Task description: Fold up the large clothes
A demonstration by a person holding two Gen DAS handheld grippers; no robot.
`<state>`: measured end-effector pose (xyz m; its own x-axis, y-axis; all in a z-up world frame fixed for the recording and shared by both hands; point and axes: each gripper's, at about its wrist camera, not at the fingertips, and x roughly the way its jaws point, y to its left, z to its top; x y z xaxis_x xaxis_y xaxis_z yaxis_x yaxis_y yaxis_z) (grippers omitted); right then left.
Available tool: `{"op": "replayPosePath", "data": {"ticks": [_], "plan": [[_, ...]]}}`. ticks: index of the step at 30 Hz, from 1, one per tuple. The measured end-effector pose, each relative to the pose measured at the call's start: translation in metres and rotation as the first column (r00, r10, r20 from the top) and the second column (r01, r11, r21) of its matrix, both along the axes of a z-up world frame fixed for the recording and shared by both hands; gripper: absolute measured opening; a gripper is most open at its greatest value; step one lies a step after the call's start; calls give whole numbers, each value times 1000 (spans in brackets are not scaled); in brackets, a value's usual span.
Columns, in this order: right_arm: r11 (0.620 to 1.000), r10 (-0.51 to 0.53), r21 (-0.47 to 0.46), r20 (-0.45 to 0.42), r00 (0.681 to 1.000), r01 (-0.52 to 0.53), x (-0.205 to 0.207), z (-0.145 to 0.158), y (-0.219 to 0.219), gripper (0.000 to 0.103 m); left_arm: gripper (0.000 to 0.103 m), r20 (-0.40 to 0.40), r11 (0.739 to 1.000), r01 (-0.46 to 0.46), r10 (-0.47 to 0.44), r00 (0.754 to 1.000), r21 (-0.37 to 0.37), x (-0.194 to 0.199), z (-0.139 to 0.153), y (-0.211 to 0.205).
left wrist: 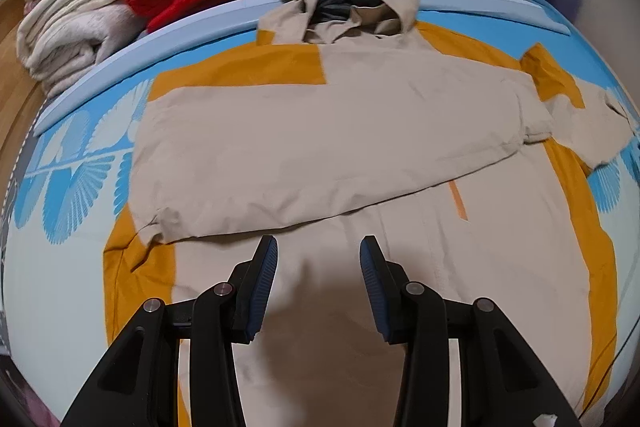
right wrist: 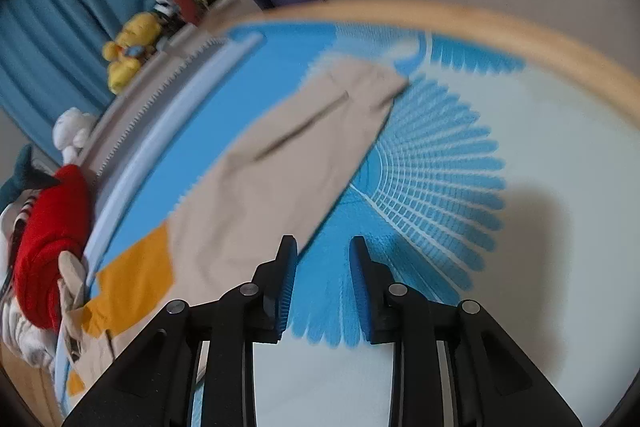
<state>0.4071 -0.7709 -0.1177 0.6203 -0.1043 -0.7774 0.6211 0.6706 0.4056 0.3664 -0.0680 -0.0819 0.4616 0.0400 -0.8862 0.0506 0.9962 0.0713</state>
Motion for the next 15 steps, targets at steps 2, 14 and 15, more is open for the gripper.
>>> {"op": "replayPosePath", "data": {"ticks": [2,14,15], "plan": [[999,-28,19,9,1000,28,7,-11,-8,35,39,3,1000,9,-9,1000,0,0,-2,-4],[987,-157,46,80,984,154,45,-35,-36,47,40,-38,999,39,-39,998,-10,1,-14,-7],[986,-163,43,79,983,160,48,-34,-36,47,40,-38,999,39,-40,998,-12,1,-13,-7]]}}
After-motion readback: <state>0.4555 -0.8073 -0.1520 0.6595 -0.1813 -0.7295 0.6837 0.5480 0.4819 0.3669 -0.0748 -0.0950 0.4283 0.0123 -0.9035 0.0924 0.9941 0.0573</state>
